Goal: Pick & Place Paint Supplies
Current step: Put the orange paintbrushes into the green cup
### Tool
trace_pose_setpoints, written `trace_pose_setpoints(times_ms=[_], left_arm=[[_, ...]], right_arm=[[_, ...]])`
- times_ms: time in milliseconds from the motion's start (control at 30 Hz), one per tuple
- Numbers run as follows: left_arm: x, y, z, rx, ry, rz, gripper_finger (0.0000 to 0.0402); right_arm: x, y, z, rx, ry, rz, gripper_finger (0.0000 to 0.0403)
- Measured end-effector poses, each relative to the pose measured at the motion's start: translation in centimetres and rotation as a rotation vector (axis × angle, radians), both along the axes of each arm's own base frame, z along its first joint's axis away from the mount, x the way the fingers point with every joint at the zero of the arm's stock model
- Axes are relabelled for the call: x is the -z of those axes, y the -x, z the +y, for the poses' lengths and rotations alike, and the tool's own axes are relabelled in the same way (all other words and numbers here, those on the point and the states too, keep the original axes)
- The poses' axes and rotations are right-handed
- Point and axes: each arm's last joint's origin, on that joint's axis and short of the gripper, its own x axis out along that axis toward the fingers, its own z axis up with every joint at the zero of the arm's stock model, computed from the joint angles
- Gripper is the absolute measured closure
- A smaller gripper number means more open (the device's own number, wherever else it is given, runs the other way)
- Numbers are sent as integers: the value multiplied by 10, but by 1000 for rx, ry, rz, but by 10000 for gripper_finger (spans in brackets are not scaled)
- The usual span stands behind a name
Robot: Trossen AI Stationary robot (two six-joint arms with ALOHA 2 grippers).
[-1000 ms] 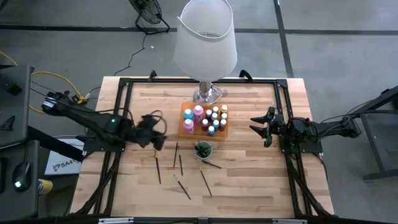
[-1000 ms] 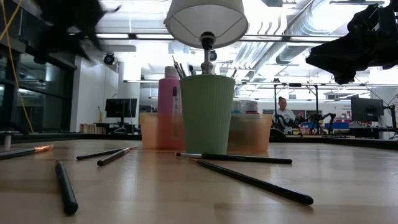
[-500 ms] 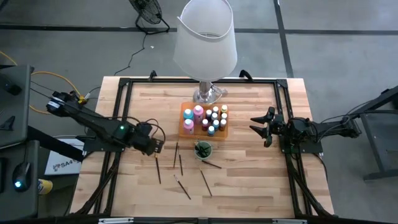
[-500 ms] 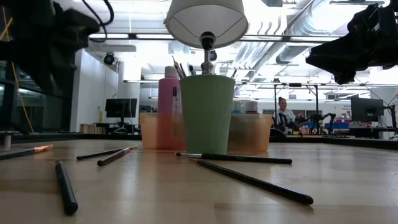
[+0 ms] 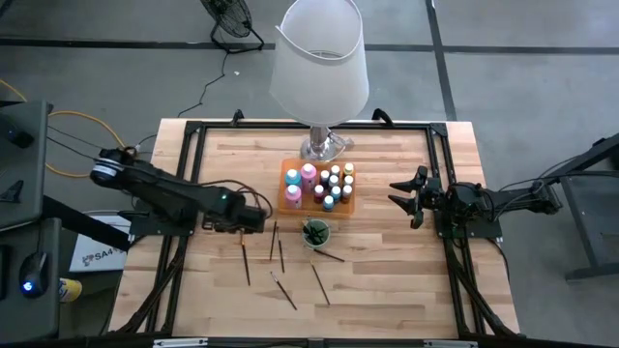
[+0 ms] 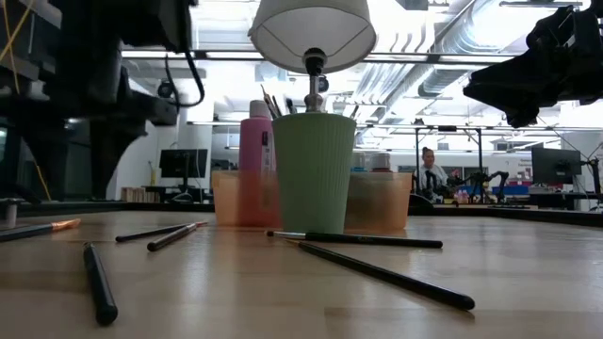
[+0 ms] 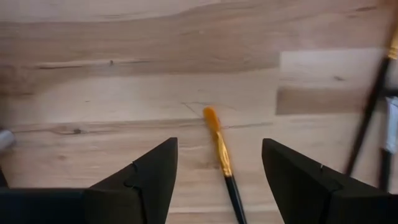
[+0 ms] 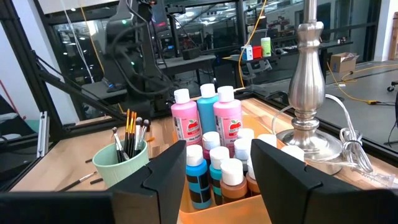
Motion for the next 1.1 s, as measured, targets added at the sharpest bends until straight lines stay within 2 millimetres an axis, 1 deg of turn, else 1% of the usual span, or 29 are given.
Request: trace_pose_setpoints(times_ms=[133,267,600,733,867,1100], left_arm=[[12,-6,5,-15,18,53,174],[19,-10,8,-41,38,83,174],[39,-20,7,-64,74,139,174],[43,-21,7,-69,90,164,177],[43,-22,7,-94,90,169,201],[44,-22,6,-112,102,166,268]], right_arm=[[0,0,0,0,0,0,229],[0,0,0,0,0,0,229],[0,0,0,0,0,0,229],[0,0,0,0,0,0,229],[0,0,0,0,0,0,229],[0,0,0,0,0,0,229]])
